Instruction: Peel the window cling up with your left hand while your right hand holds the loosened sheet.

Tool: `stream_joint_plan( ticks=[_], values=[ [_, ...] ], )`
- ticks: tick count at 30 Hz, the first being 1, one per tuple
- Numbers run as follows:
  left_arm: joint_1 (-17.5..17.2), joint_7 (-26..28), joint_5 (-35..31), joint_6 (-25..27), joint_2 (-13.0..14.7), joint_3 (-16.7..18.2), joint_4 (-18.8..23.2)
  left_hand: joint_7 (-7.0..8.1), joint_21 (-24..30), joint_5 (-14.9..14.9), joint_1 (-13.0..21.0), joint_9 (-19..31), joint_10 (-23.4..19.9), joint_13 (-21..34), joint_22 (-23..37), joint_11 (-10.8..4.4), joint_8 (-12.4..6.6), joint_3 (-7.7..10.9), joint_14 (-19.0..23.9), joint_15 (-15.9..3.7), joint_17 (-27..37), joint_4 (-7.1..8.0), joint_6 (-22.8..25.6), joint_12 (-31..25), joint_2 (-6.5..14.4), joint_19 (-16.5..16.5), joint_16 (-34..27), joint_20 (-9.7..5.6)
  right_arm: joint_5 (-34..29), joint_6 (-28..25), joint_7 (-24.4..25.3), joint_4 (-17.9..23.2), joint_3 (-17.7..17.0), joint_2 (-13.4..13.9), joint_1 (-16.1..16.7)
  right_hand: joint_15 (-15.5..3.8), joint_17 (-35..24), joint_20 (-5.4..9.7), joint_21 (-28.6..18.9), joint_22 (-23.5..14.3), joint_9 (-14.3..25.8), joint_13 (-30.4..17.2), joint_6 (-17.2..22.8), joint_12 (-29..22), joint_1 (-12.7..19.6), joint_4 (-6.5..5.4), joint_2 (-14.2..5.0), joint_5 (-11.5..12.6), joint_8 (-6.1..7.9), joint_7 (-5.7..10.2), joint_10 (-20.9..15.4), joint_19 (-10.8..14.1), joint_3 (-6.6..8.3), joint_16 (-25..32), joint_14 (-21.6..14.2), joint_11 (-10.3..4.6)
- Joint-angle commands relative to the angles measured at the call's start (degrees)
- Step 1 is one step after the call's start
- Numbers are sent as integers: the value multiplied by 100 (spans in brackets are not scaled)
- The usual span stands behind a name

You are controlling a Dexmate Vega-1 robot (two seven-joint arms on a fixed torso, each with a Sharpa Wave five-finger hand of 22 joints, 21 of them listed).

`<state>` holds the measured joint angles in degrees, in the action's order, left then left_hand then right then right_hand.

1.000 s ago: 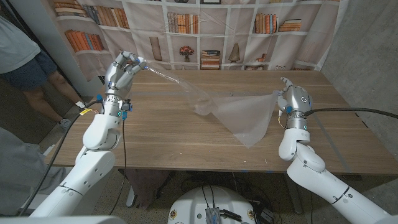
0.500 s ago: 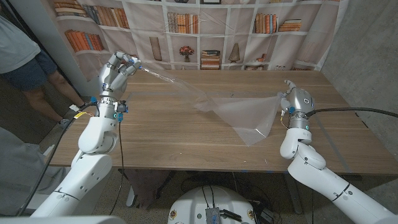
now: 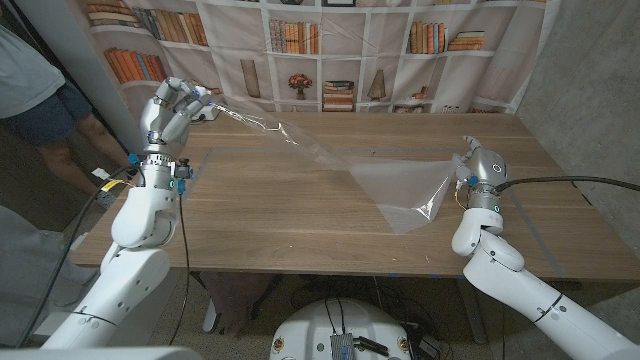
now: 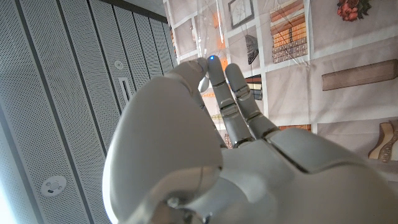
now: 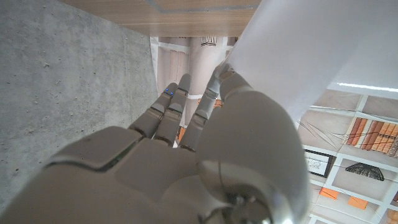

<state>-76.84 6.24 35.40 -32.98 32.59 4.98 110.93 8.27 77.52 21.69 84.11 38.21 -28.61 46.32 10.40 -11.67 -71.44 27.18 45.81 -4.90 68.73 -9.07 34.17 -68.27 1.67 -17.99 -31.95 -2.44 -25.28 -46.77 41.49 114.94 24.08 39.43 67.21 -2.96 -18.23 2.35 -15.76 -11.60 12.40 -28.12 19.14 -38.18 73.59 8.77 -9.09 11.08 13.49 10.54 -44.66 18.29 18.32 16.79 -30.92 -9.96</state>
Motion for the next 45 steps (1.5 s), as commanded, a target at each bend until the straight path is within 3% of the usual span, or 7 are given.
stream_joint_plan(
  ticks=[1, 31, 45],
  values=[
    [-150, -11, -90, -39, -58, 290, 102, 15, -21, 24, 13, 2, -23, 16, -4, -9, -31, -23, -10, -661, 3, -1, -8, 5, 11, 29, 36, -353, 261, -167, 141, -44, 2, -49, 7, -1086, -10, 478, -38, -24, 7, -215, 40, -40, 52, 2, -33, 35, 9, 24, -199, 16, -37, 5, -53, -187],
    [-514, 242, -444, 152, -320, 794, 371, -13, -52, 33, 30, 29, 15, 27, 7, -9, -45, -35, -28, -625, 10, -4, -54, 26, 11, 42, 59, -325, 622, -529, 257, -98, 43, 63, -133, -1087, -30, 489, -53, -32, 15, -216, 47, -39, 72, -7, -42, 41, 6, 37, -188, 16, -55, -17, -65, -183],
    [-186, 16, -286, 280, -260, 498, 262, -26, -58, 38, 29, 41, 4, 35, 10, -11, -59, -47, -20, -620, 16, 1, -50, 23, 15, 43, 46, -332, 566, -230, 474, -192, 189, 62, -206, -1086, -39, 481, -59, -35, 19, -208, 51, -31, 79, -11, -45, 45, 5, 35, -173, 10, -64, -29, -68, -183]
  ],
)
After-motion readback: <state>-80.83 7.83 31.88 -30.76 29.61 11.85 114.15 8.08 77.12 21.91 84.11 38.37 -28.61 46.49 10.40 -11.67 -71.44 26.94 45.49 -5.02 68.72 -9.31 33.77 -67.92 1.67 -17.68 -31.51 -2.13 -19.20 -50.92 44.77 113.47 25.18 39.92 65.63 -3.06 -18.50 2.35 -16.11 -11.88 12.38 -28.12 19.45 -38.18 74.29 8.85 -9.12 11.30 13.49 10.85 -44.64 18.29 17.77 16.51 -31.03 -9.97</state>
